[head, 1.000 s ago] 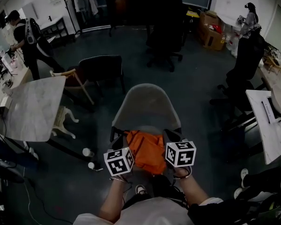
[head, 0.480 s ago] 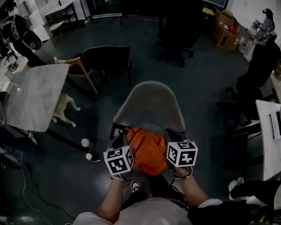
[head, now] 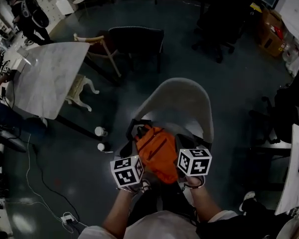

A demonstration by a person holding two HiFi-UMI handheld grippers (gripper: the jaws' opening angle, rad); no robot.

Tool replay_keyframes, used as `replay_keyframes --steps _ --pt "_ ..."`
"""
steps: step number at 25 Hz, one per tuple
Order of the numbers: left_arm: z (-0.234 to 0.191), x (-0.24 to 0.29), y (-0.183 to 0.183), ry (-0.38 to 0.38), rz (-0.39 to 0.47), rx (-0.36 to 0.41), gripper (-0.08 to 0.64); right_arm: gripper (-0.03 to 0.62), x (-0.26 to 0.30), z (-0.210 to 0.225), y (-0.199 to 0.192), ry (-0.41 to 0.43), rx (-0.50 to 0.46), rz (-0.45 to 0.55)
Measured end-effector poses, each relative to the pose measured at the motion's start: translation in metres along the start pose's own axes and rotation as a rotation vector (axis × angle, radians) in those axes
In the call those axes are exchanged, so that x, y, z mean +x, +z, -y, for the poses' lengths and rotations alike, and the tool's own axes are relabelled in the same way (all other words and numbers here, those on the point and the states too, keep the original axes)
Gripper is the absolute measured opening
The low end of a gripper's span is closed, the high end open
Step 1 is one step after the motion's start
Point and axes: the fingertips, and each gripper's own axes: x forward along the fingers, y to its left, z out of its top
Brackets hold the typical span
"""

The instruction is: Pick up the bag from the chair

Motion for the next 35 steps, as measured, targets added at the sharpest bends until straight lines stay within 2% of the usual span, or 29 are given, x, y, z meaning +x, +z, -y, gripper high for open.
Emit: replay_keyframes --steps 6,13,19,31,35 --pt "-0.033 0.016 -0.045 0.058 -0.057 -0.078 0.008 0.034 0.043 -0.011 -0.026 0.034 -0.038 -0.073" --pt "-0.053 0.037 -0.113 0.08 -0.128 -0.187 0.008 0.034 0.072 -0.002 -0.058 0.017 -0.091 -0.127" --pt "-0.053 0.051 -0.147 0.081 -0.155 -0.223 0.008 0.034 0.085 0.008 -0.076 0.003 -0.121 -0.139" --pt "-0.06 0.081 -0.219 0.1 -0.227 -0.276 0.008 0.034 0.118 0.032 -0.162 0.0 -0.066 -0.232" --pt "-0.058 0.09 -0.242 0.094 -0.259 -0.288 0.008 0.034 0.124 0.04 -0.177 -0.013 -0.068 -0.253"
